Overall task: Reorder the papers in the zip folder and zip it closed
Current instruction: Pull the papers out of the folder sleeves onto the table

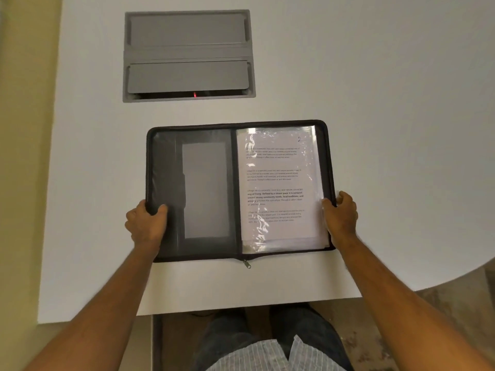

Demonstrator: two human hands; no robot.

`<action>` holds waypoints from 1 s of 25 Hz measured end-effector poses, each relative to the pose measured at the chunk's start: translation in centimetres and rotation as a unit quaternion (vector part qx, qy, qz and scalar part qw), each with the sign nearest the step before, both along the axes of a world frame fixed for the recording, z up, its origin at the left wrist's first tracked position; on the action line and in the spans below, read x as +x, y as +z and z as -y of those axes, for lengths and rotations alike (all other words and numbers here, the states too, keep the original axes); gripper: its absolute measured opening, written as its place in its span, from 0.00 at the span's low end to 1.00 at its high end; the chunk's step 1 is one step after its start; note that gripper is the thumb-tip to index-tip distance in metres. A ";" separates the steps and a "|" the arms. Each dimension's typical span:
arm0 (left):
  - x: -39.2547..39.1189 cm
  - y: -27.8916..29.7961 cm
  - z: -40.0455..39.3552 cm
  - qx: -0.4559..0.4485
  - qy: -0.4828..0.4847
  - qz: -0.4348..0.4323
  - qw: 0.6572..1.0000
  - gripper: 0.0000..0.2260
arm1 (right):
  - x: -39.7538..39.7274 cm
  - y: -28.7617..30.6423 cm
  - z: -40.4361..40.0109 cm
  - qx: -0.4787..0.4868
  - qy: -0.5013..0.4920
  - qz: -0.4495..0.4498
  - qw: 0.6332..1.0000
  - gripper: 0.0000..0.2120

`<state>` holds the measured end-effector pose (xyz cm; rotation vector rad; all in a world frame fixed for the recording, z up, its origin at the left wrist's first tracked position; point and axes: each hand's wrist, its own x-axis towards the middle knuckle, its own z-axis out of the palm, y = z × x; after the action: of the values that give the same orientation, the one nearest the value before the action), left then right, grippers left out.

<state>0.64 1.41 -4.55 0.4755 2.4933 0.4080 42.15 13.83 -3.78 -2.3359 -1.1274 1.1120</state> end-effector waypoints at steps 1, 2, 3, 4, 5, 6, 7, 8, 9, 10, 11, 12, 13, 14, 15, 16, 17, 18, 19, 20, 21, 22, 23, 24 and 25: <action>0.0 0.0 -0.2 0.013 0.026 0.005 1.000 0.25 | 0.2 0.0 -0.5 -0.004 -0.018 -0.013 1.000 0.19; 0.0 0.1 -0.4 0.022 0.052 0.011 0.998 0.25 | 0.5 -0.1 -1.0 -0.014 -0.041 -0.036 0.998 0.15; -0.1 0.1 -0.6 0.030 0.078 0.018 0.996 0.24 | 1.0 -0.3 -1.5 -0.029 -0.067 -0.062 0.995 0.14; 0.0 0.1 -0.7 0.035 0.101 0.024 0.994 0.23 | 1.4 -0.4 -1.9 -0.043 -0.089 -0.084 0.992 0.13; 0.1 0.1 -0.7 0.040 0.119 0.032 0.992 0.22 | 1.8 -0.6 -2.1 -0.049 -0.101 -0.093 0.989 0.14; 0.4 0.0 -0.7 0.043 0.129 0.037 0.990 0.21 | 2.0 -0.8 -2.3 -0.045 -0.103 -0.086 0.990 0.13; 0.9 0.1 -0.7 0.045 0.133 0.041 0.989 0.20 | 2.3 -0.9 -2.3 -0.033 -0.101 -0.068 0.992 0.12; 1.5 0.0 -0.6 0.047 0.135 0.041 0.989 0.20 | 2.5 -0.8 -2.4 -0.015 -0.095 -0.047 0.994 0.10; 2.2 -0.1 -0.5 0.048 0.136 0.039 0.989 0.19 | 2.7 -0.9 -2.4 0.004 -0.086 -0.020 0.996 0.09; 2.9 -0.1 -0.4 0.048 0.137 0.037 0.989 0.19 | 2.9 -0.9 -2.5 0.024 -0.070 0.010 0.997 0.09; 3.5 -0.2 -0.3 0.050 0.137 0.035 0.989 0.19 | 3.2 -1.0 -2.7 0.045 -0.060 0.034 0.997 0.09; 4.0 -0.3 -0.3 0.054 0.135 0.034 0.989 0.19 | 3.5 -1.1 -2.9 0.057 -0.054 0.051 0.996 0.10; 4.4 -0.4 -0.3 0.059 0.134 0.034 0.989 0.18 | 3.7 -1.3 -3.1 0.059 -0.049 0.065 0.995 0.10; 4.8 -0.5 -0.2 0.066 0.134 0.037 0.988 0.18 | 3.8 -1.2 -3.4 0.052 -0.046 0.077 0.995 0.09; 5.0 -0.6 -0.3 0.073 0.133 0.039 0.988 0.18 | 3.9 -1.3 -3.6 0.045 -0.040 0.089 0.994 0.10; 5.2 -0.6 -0.3 0.080 0.131 0.039 0.987 0.18 | 4.0 -1.2 -3.6 0.036 -0.028 0.100 0.994 0.11; 5.4 -0.7 -0.5 0.084 0.128 0.035 0.988 0.18 | 4.3 -1.5 -3.7 0.028 -0.015 0.113 0.993 0.12; 5.5 -0.9 -0.6 0.086 0.124 0.027 0.988 0.18 | 4.4 -1.6 -3.8 0.023 -0.002 0.125 0.992 0.13; 5.5 -1.1 -0.7 0.085 0.120 0.017 0.989 0.18 | 4.4 -1.9 -4.1 0.024 0.010 0.138 0.990 0.14; 5.6 -1.3 -0.7 0.083 0.114 0.006 0.990 0.17 | 4.4 -2.0 -4.4 0.034 0.026 0.149 0.988 0.16; 5.7 -1.6 -0.7 0.080 0.108 -0.005 0.991 0.17 | 4.1 -2.1 -5.0 0.062 0.048 0.153 0.985 0.18; 5.9 -1.8 -0.7 0.078 0.103 -0.015 0.992 0.18 | 3.6 -2.1 -5.9 0.098 0.081 0.144 0.981 0.19; 6.0 -2.0 -0.7 0.075 0.100 -0.023 0.992 0.18 | 2.8 -2.0 -7.1 0.137 0.123 0.122 0.975 0.20; 6.2 -2.1 -0.8 0.074 0.098 -0.028 0.992 0.18 | 1.8 -1.8 -8.5 0.172 0.172 0.097 0.965 0.20; 6.5 -2.1 -0.9 0.072 0.096 -0.032 0.992 0.18 | 0.8 -1.7 -10.0 0.200 0.219 0.077 0.952 0.21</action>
<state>7.14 2.28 -6.69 0.3108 2.5925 0.6622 42.99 23.81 -5.53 -1.9279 -1.8034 0.7357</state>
